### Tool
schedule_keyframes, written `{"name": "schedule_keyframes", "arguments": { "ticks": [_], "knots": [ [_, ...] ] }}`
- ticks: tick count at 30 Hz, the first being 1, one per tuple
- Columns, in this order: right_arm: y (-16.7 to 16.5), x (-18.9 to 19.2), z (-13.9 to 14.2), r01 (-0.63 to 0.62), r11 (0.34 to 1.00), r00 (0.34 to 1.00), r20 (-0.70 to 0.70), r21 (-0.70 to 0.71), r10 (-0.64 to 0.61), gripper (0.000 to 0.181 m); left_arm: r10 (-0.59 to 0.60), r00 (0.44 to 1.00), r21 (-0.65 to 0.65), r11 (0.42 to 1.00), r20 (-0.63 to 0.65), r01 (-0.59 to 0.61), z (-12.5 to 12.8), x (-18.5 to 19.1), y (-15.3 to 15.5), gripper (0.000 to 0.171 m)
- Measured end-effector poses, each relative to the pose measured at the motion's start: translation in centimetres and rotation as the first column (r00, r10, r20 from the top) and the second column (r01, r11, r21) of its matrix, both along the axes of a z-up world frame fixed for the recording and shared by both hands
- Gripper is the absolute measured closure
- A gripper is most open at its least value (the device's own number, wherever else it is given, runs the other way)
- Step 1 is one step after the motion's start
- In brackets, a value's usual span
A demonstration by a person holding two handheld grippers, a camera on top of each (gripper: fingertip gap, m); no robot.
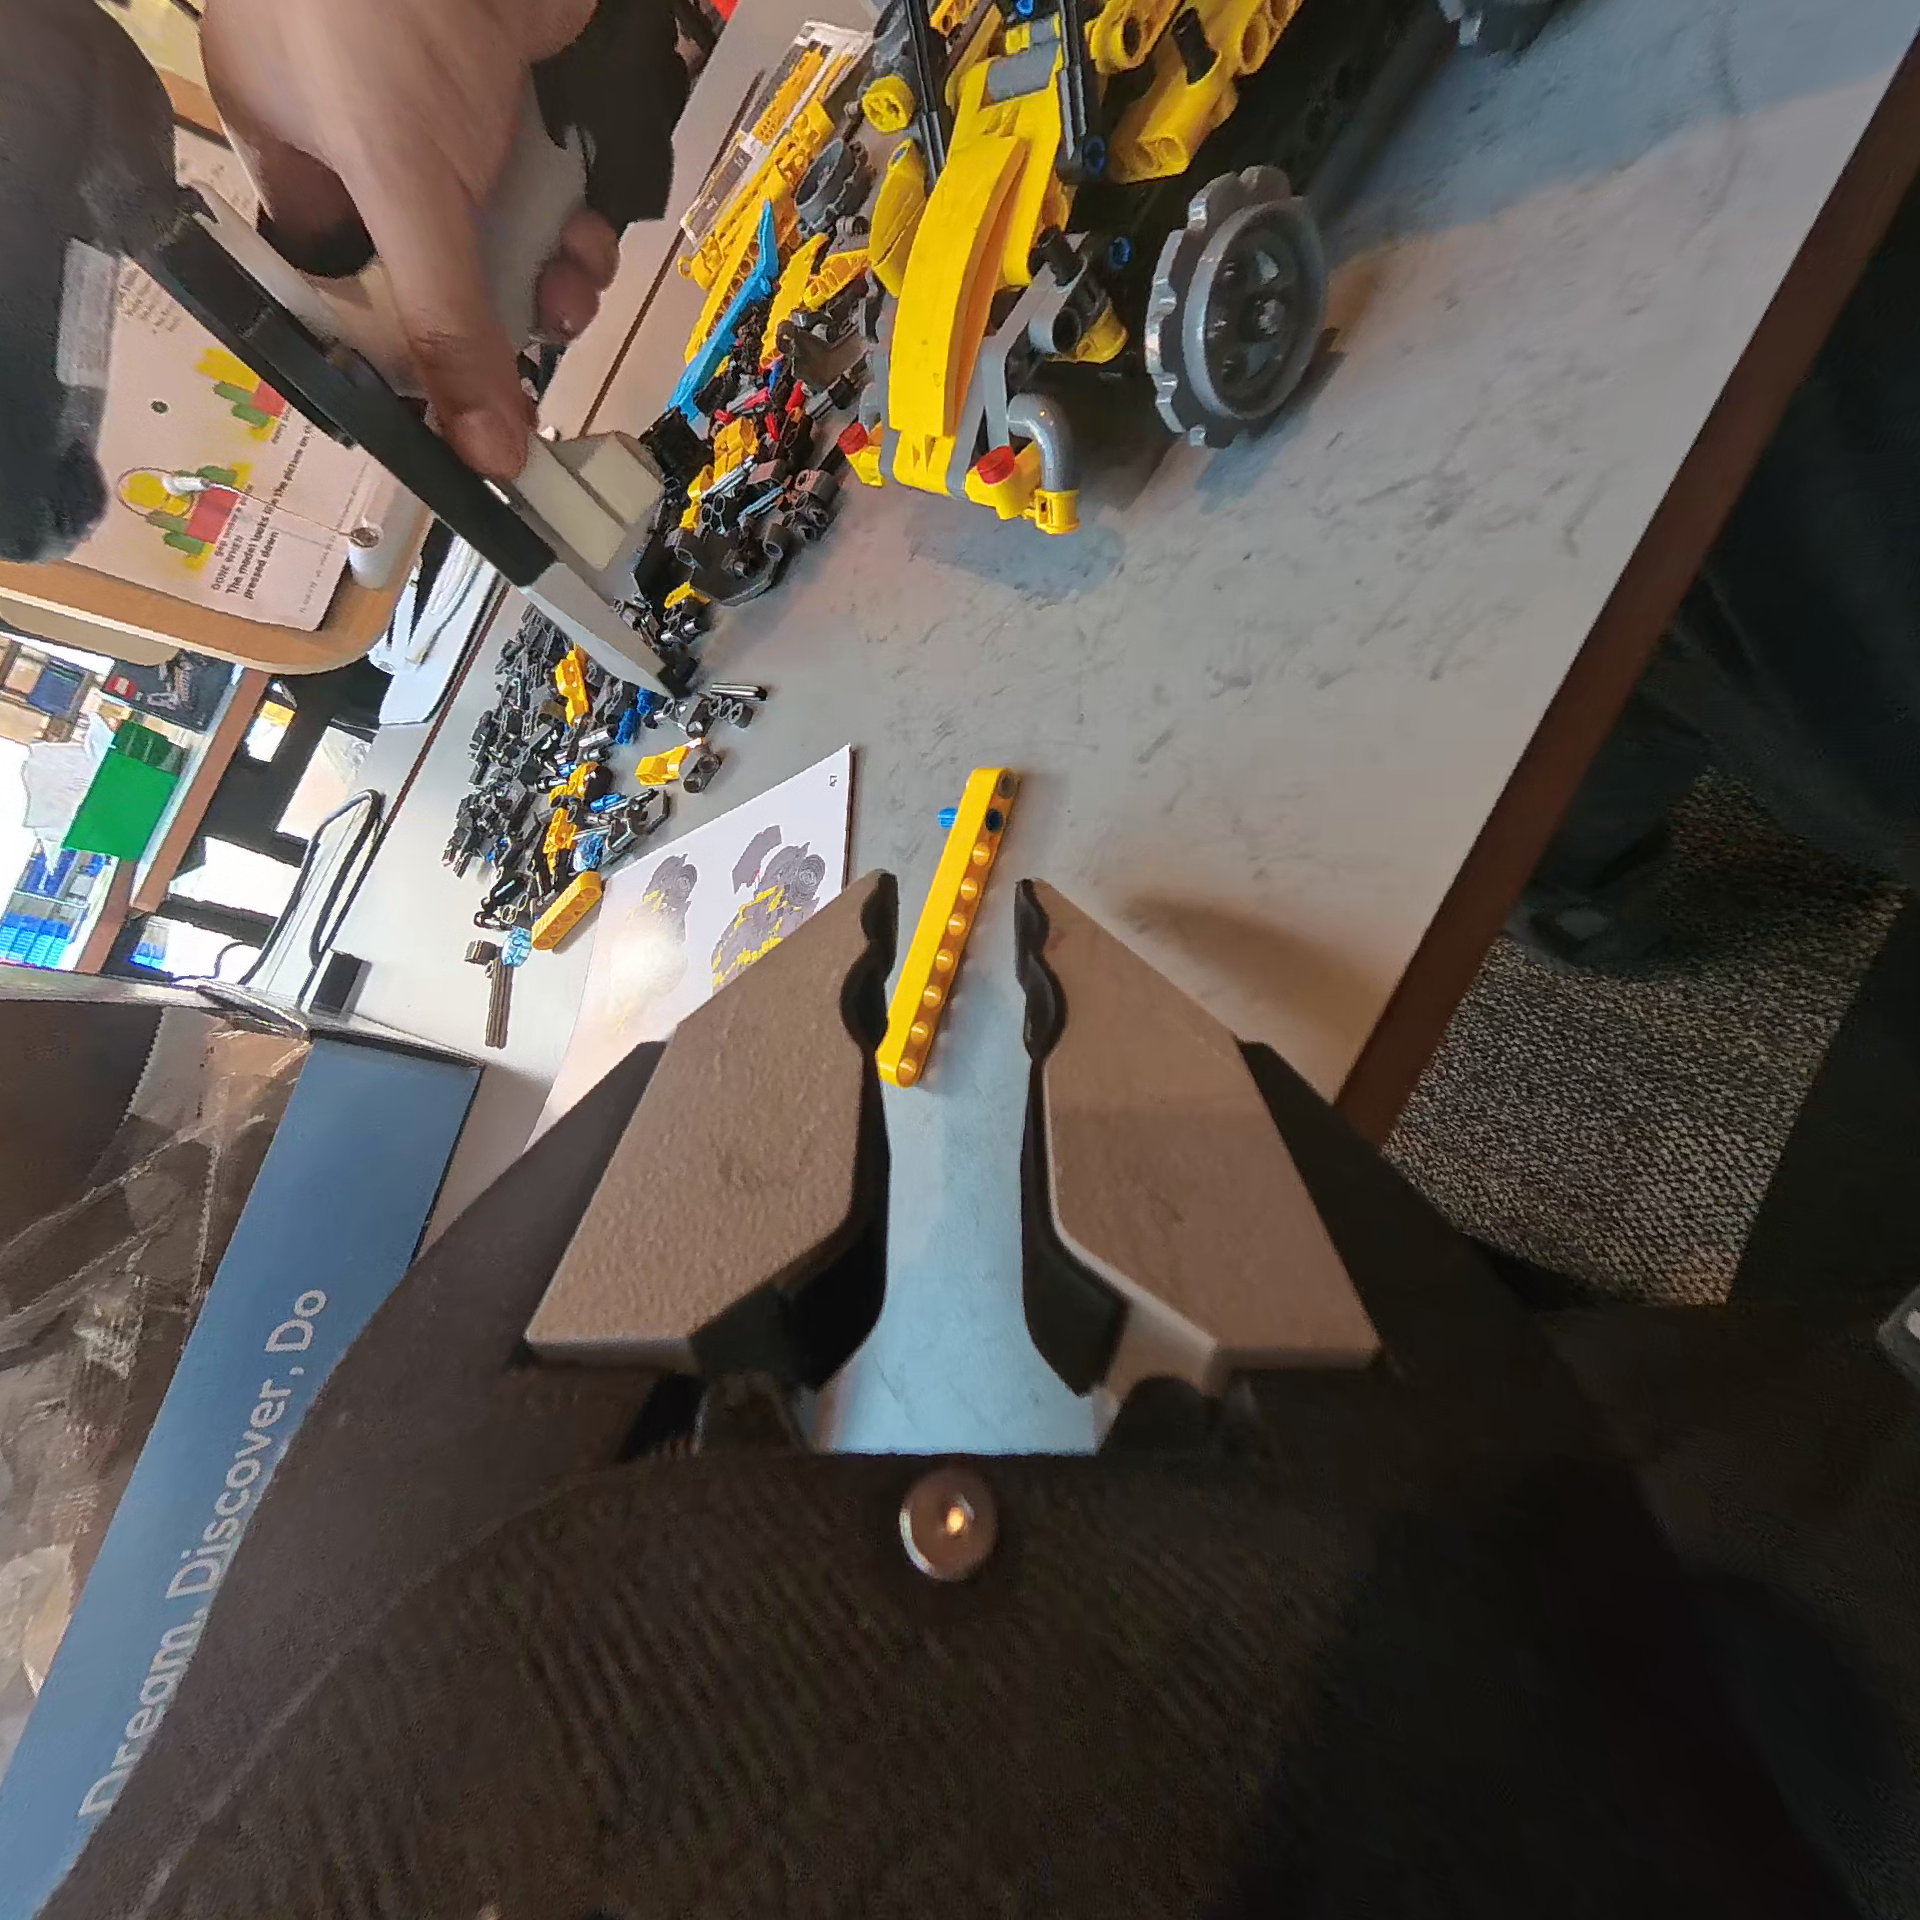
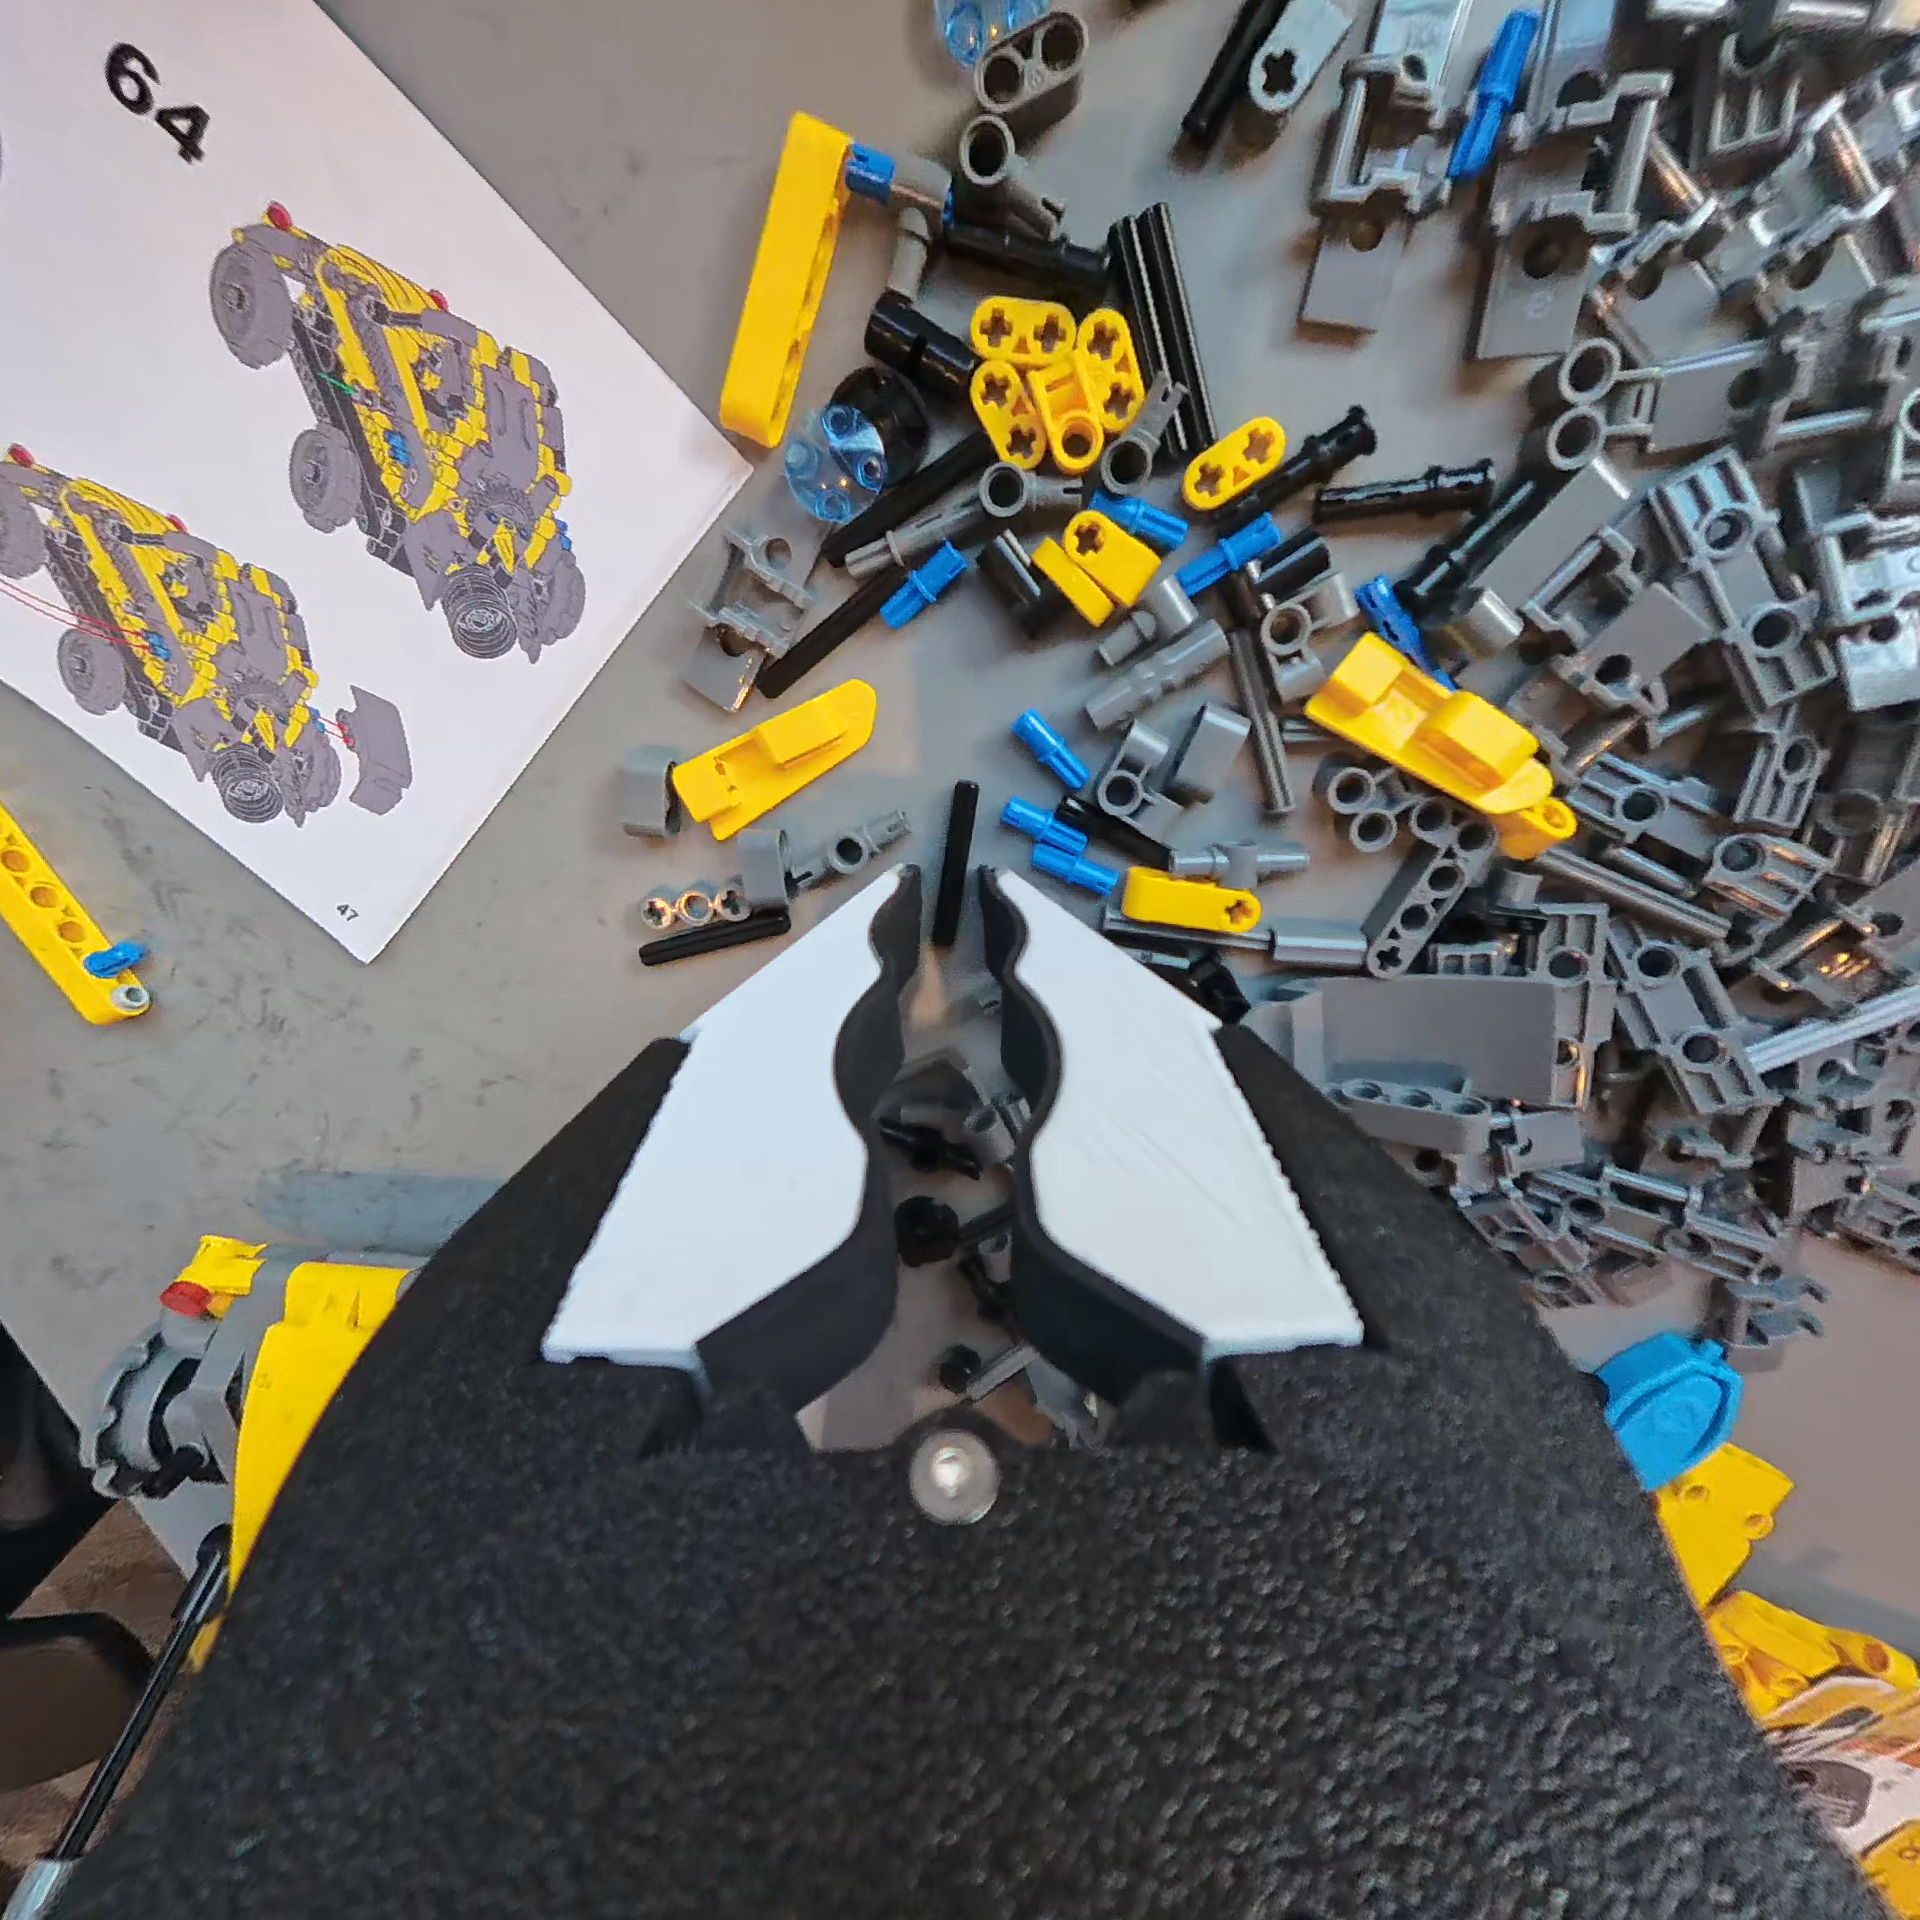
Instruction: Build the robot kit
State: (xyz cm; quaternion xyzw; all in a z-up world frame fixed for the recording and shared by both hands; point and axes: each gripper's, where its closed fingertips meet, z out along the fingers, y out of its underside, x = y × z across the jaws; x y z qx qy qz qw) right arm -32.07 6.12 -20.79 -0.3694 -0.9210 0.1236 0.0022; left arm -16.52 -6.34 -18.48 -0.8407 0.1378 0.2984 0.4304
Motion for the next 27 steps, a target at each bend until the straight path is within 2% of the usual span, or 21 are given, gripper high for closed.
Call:
{"name": "schedule_keyframes", "arguments": {
  "ticks": [3, 7, 12, 16, 19, 22, 23, 27],
  "knots": [
    [-0.3, 0.3, 0.0, 0.026, 0.999, 0.999, 0.022, -0.029, -0.025, 0.178, -0.001, 1.0, 0.0, 1.0, -0.002, 0.001, 0.0, 0.0, 0.0, 0.153],
    [-0.1, 0.5, 0.6, 0.075, 0.997, 0.997, 0.007, -0.023, -0.075, 0.178, -0.002, 1.0, 0.0, 1.0, -0.002, 0.002, 0.0, 0.0, 0.0, 0.154],
    [-3.2, 3.6, 5.2, 0.148, 0.947, 0.988, -0.007, -0.285, -0.156, 0.177, -0.001, 1.0, 0.032, 0.999, 0.0, 0.001, 0.4, 0.1, -0.1, 0.15],
    [-7.1, 8.5, 9.5, 0.182, 0.821, 0.975, -0.007, -0.542, -0.221, 0.178, 0.016, 0.999, 0.152, 0.988, 0.033, -0.021, 2.5, -0.3, -0.4, 0.149],
    [-9.9, 12.5, 12.4, 0.182, 0.659, 0.969, 0.017, -0.73, -0.248, 0.178, 0.027, 0.999, 0.226, 0.974, 0.029, -0.033, 5.2, -0.5, -0.6, 0.143],
    [-11.3, 15.1, 13.7, 0.179, 0.53, 0.962, 0.035, -0.829, -0.27, 0.178, 0.003, 1.0, 0.265, 0.964, 0.028, -0.011, 7.6, 0.2, -0.4, 0.131],
    [-11.4, 15.7, 13.8, 0.177, 0.504, 0.961, 0.037, -0.845, -0.275, 0.178, 0.001, 1.0, 0.271, 0.962, 0.019, -0.006, 8.2, 0.5, -0.3, 0.129],
    [-11.3, 16.8, 13.1, 0.181, 0.496, 0.951, 0.024, -0.849, -0.307, 0.178, -0.011, 0.999, 0.292, 0.956, -0.041, 0.022, 9.9, 1.4, 0.0, 0.127]
  ]
}}
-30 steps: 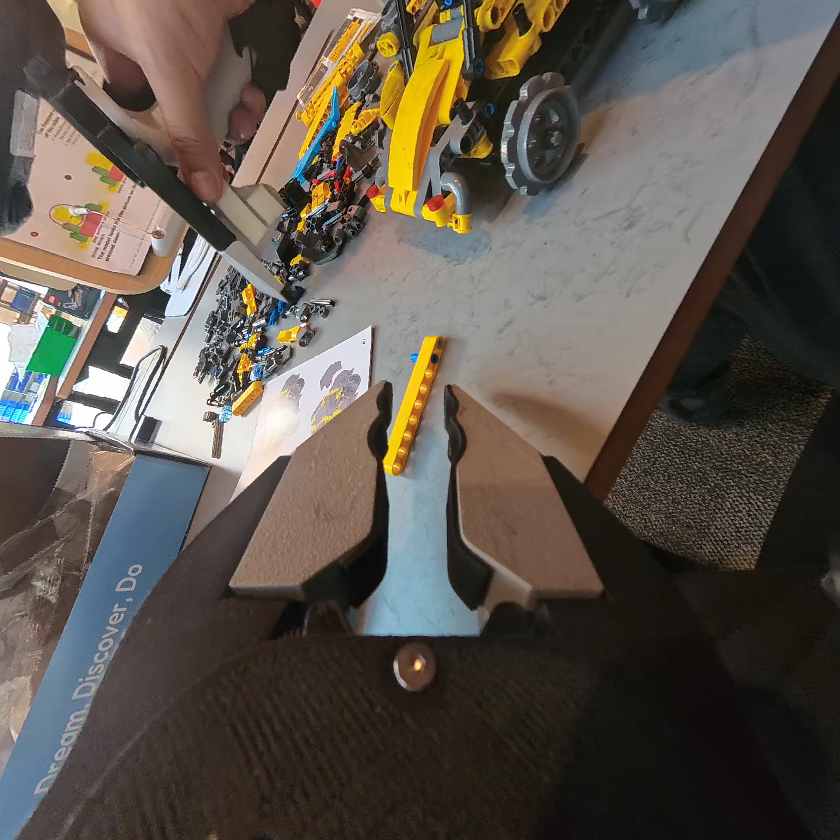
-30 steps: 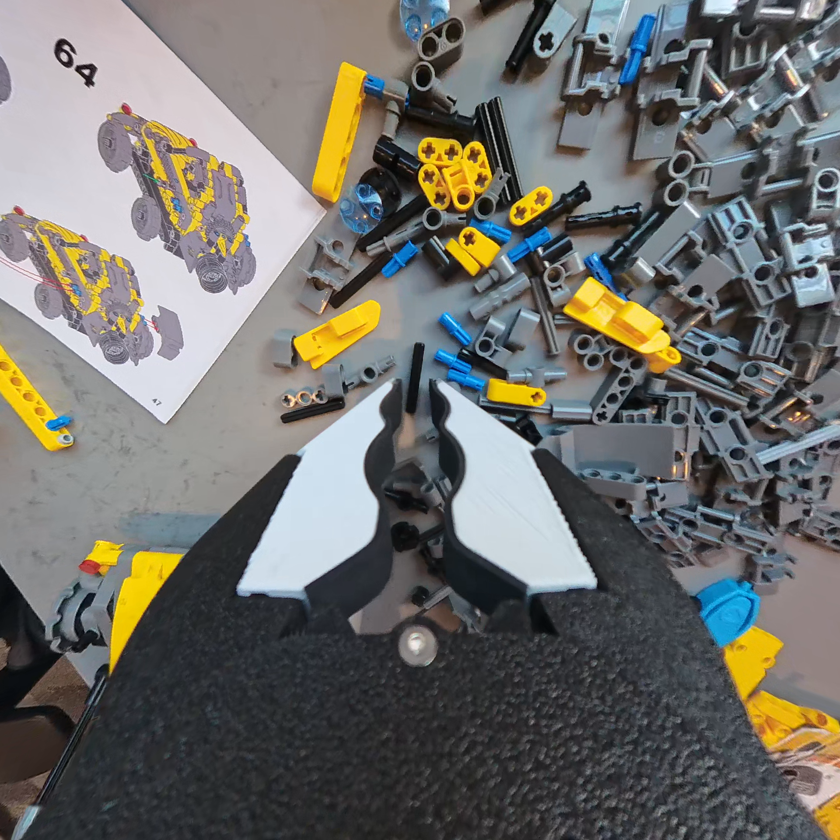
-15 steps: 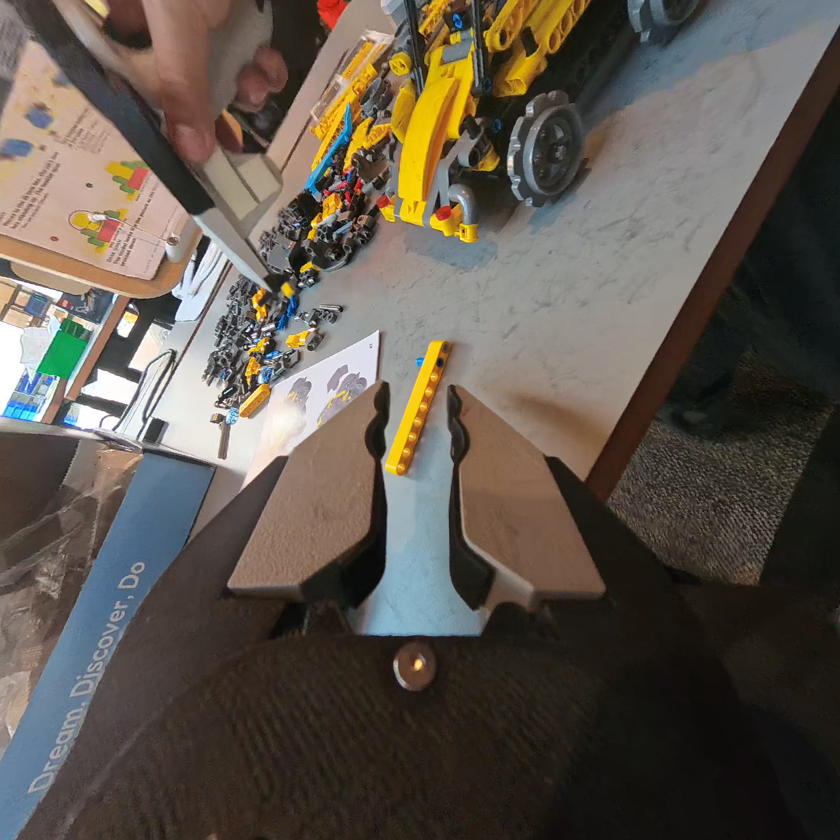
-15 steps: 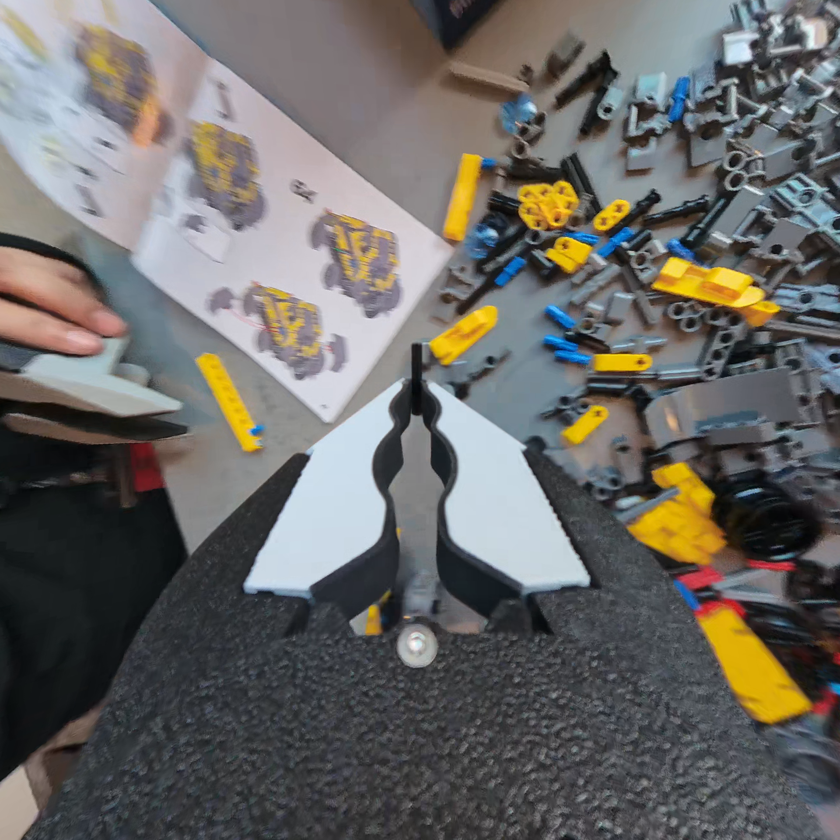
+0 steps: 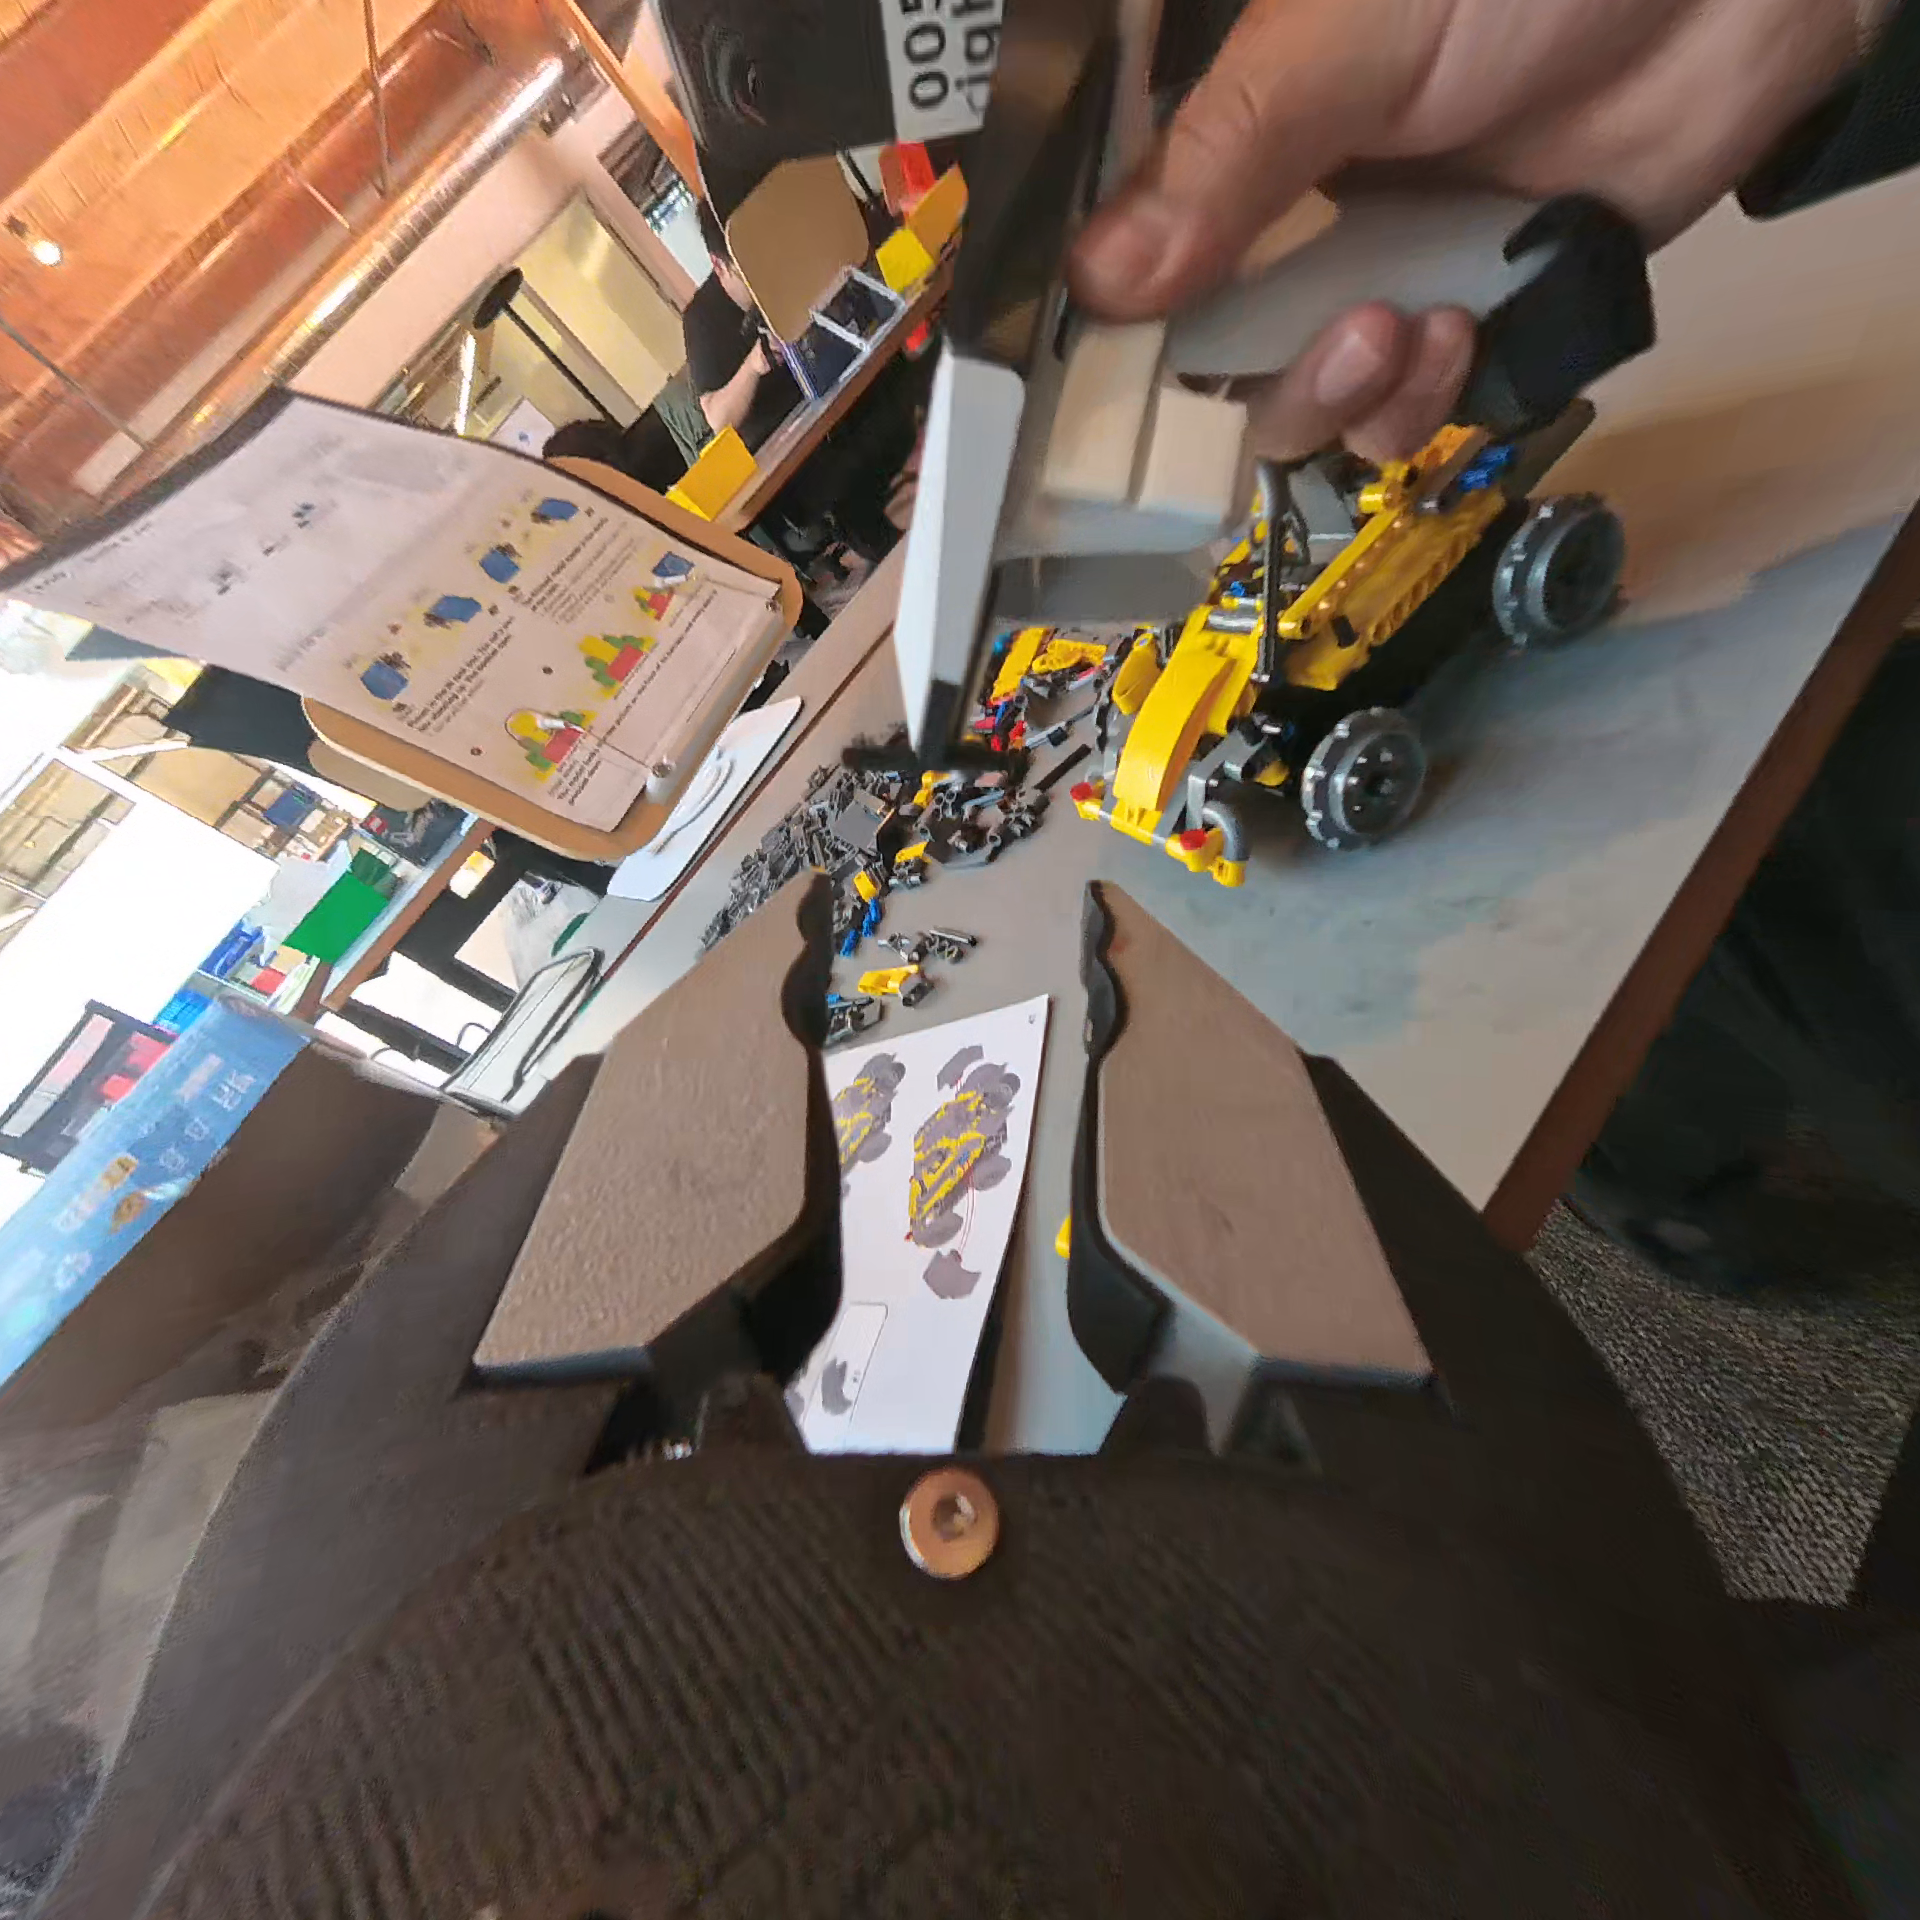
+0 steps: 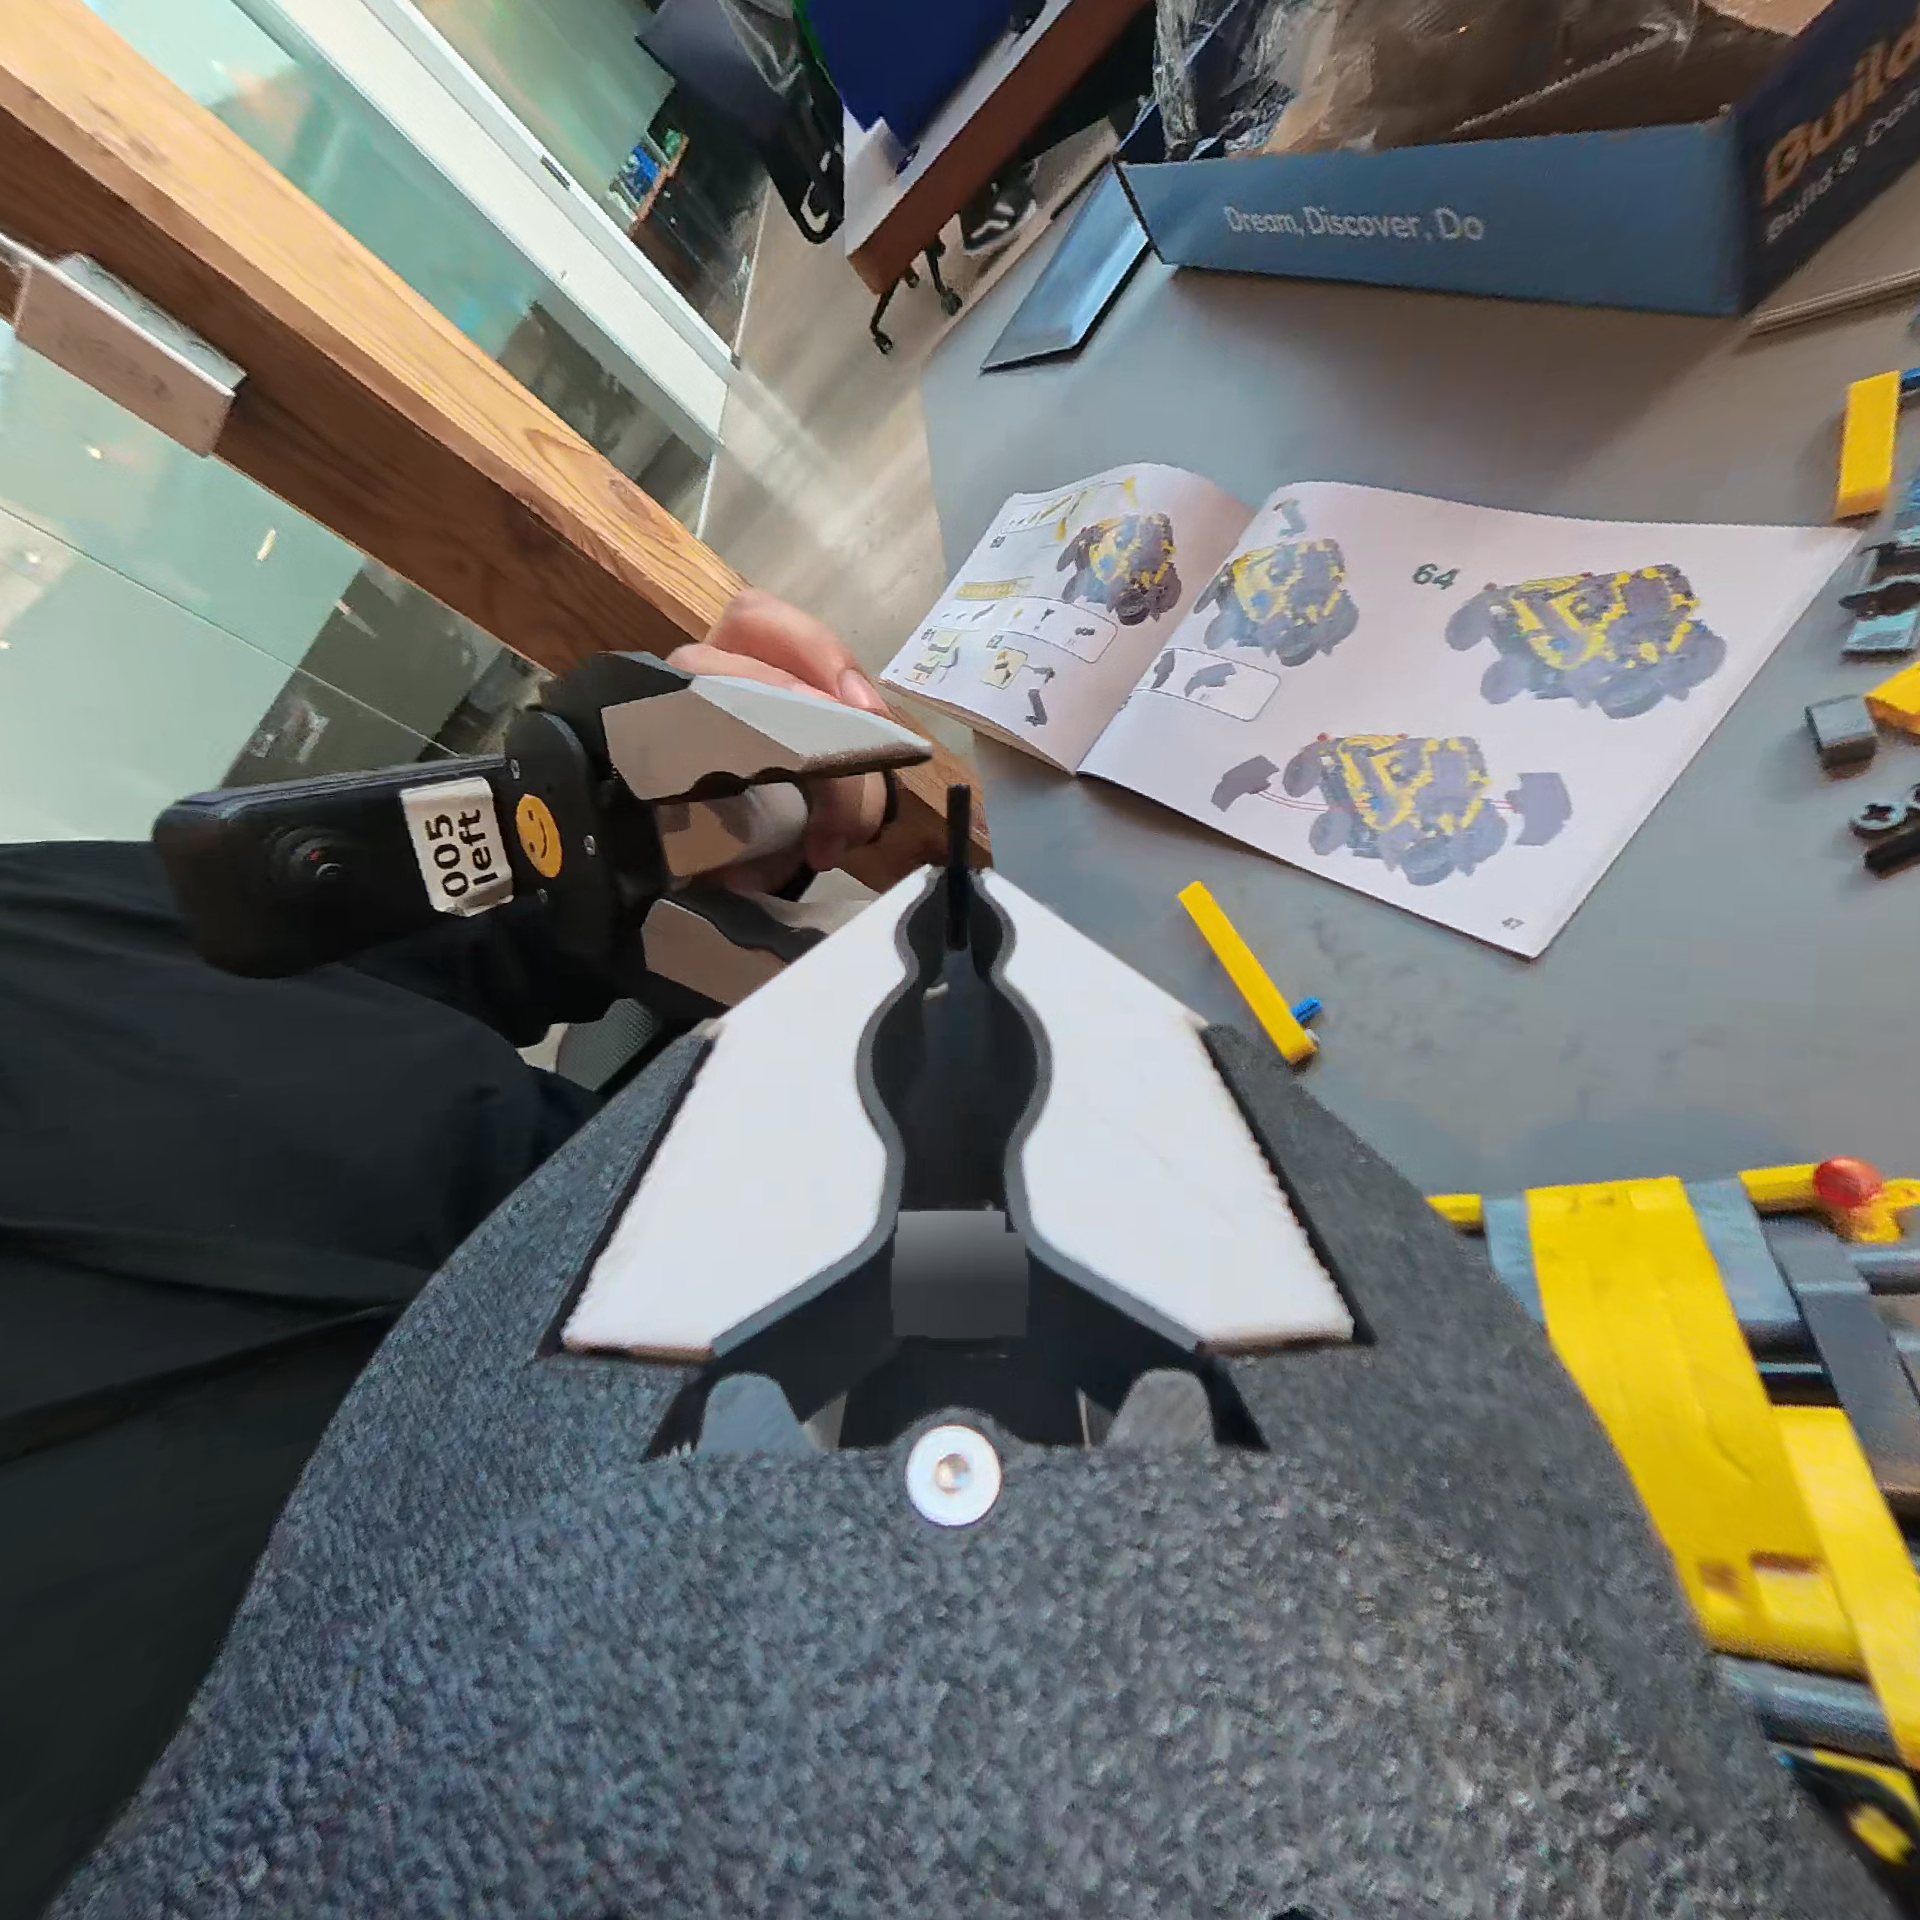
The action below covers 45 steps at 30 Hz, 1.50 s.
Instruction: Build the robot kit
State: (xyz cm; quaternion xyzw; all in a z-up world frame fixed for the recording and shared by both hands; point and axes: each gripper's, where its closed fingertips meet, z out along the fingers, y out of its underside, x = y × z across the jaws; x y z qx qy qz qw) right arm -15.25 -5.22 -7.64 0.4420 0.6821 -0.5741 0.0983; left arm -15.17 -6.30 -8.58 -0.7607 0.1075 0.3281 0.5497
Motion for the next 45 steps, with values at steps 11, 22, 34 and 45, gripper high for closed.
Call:
{"name": "schedule_keyframes", "arguments": {
  "ticks": [11, 22, 34, 45],
  "knots": [
    [3.6, -5.2, -1.0, 0.135, 0.985, 0.99, 0.016, 0.108, -0.138, 0.178, -0.031, 0.992, -0.06, 0.998, -0.126, 0.024, 0.5, -2.5, 3.0, 0.132],
    [10.7, -11.9, -3.2, 0.14, 0.933, 0.925, 0.292, 0.331, -0.242, 0.178, 0.061, 0.993, -0.047, 0.997, 0.103, -0.056, -2.5, -8.2, 5.6, 0.135],
    [8.9, -11.6, -1.8, 0.079, 0.983, 0.939, 0.318, 0.167, -0.129, 0.178, -0.065, 0.98, -0.066, 0.995, 0.187, 0.079, -0.2, -11.2, 12.1, 0.125],
    [9.4, -11.0, -2.3, 0.078, 0.988, 0.943, 0.313, 0.134, -0.117, 0.178, -0.039, 0.976, -0.087, 0.994, 0.213, 0.059, -1.3, -11.7, 12.8, 0.142]
  ]
}}
